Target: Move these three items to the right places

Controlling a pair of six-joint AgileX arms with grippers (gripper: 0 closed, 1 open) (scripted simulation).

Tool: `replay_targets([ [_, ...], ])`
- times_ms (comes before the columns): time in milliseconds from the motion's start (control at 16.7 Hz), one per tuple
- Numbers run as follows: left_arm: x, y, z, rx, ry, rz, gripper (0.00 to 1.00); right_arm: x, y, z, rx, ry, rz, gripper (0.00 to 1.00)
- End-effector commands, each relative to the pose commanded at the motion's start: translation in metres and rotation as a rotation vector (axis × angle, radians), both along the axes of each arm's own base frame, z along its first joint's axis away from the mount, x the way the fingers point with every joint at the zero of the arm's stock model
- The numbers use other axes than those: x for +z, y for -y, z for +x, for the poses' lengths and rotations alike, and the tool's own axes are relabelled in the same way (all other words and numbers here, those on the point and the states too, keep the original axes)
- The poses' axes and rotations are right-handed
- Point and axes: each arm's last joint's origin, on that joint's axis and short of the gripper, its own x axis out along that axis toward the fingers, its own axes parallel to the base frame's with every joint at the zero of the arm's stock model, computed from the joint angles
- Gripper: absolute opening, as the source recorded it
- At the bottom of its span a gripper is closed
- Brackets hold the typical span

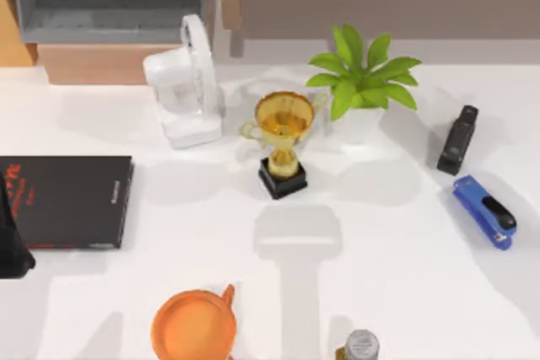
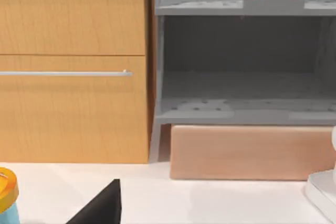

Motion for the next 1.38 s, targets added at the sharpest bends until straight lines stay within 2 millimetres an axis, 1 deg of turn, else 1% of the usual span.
replay_targets([
  [240,0.000,0.000,0.000,0.000,0.000,0.000,1.00,0.000,0.001,0.034,0.009,0.003,-0.007,0.00],
  [420,0.000,0.000,0.000,0.000,0.000,0.000,1.00,-0.010,0.002,0.052,0.015,-0.027,-0.036,0.00],
  [540,0.000,0.000,0.000,0.000,0.000,0.000,1.00,-0.015,0.002,0.056,0.018,-0.044,-0.048,0.00],
  [720,0.000,0.000,0.000,0.000,0.000,0.000,1.00,-0.015,0.002,0.056,0.018,-0.044,-0.048,0.00],
  [1380,0.000,0.000,0.000,0.000,0.000,0.000,1.00,-0.015,0.002,0.056,0.018,-0.044,-0.048,0.83],
])
